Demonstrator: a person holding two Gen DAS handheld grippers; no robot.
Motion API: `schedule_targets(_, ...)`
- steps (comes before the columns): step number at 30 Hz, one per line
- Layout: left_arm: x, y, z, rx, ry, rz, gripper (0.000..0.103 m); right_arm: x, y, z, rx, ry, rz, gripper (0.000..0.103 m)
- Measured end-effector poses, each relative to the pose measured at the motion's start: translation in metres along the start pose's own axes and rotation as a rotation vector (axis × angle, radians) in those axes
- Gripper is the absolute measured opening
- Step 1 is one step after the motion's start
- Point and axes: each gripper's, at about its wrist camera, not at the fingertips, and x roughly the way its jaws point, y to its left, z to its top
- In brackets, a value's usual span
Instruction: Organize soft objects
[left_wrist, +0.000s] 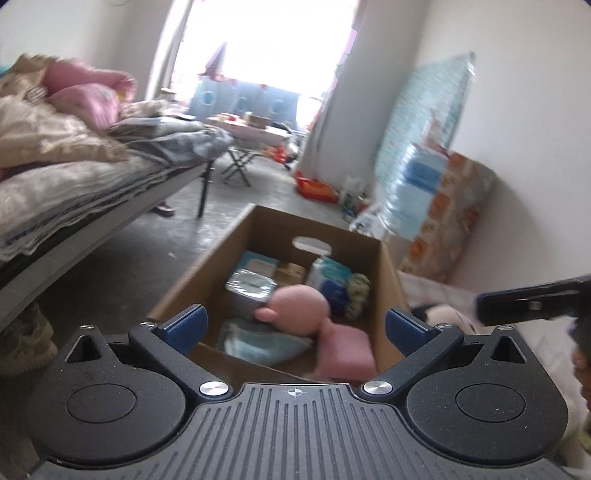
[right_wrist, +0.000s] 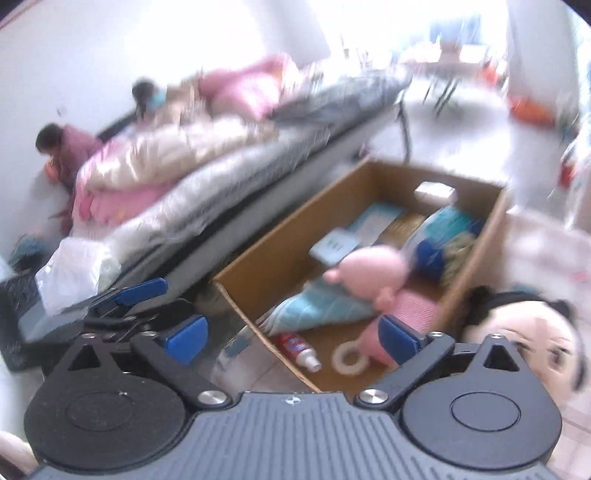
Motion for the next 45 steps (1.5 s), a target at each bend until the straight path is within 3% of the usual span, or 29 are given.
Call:
schedule_targets(6, 0.005, -0.044, -0.014, 0.129, 0.059, -0.061, 0.103, -0.061, 0.002, -0.065, 0.031, -0.286, -0.283, 0.103)
schedule_targets(9, 0.01, -0.063, -0.023, 0.172, 0.096, -0.049, 0.103, -0.073, 0.002, -0.101, 0.058, -0.403, -0.44, 0.103)
schedule_targets(11, 0.012, -0.071, -0.028, 0.176, 0.123, -0.04, 0.103, -0.078, 0.003, -0.118, 0.069, -0.436, -0.539, 0.103)
schedule_targets(16, 0.014, -0.093, -0.04, 0.19, 0.173, -0.053, 0.103, -0.069, 0.004, -0.135, 0.062, -0.42, -0.731, 0.103)
schedule_targets(20, 0.008, -0.116, -0.051, 0.272, 0.15, 0.061, 0.103, -0.071, 0.009, -0.142, 0.035, -0.444, -0.835, 0.103)
schedule_targets(25, 0.014, -0.13, -0.054, 0.348, 0.21, 0.09, 0.103, -0.078, 0.003, -0.152, 0.103, -0.435, -0.824, 0.103)
schedule_targets(30, 0.015, -0.132, -0.055, 0.365, 0.193, 0.105, 0.103, -0.088, 0.002, -0.164, 0.156, -0.417, -0.769, 0.103)
schedule_targets(45, 0.013, -0.126, -0.043, 0.309, 0.219, 0.052, 0.103, -0.072, 0.011, -0.161, 0.298, -0.315, -0.73, 0.103)
